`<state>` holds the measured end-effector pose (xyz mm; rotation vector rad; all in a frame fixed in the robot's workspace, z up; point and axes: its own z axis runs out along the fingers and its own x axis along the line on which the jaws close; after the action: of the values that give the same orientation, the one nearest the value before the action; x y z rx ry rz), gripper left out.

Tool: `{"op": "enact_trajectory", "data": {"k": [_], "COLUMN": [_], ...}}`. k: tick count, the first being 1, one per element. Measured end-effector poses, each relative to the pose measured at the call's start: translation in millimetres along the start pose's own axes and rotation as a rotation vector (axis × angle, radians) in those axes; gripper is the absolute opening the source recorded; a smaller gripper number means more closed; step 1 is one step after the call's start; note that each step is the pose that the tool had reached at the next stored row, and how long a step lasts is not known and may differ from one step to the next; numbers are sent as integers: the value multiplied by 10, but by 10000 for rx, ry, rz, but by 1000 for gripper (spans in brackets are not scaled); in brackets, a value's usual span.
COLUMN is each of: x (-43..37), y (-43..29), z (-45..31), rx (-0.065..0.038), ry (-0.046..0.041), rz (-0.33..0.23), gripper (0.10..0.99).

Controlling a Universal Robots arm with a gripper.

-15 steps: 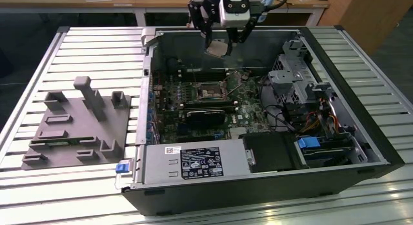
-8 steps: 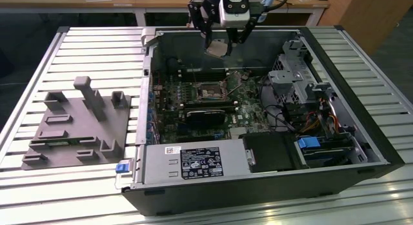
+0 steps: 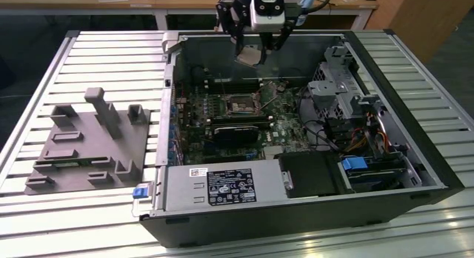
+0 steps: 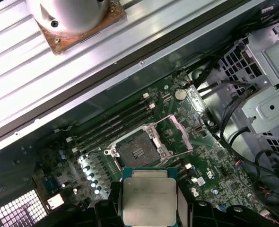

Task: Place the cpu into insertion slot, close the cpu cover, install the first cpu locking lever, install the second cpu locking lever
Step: 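Place the cpu into insertion slot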

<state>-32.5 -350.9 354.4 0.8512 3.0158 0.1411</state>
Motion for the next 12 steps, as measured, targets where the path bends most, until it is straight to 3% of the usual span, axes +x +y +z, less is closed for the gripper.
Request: {"op": "enact_trajectory", "data": {"k": [12], "x": [0], "y": [0], "z": [6], "rx": [-21], "ry": [-93], "rz": [1052], "gripper": [541]}}
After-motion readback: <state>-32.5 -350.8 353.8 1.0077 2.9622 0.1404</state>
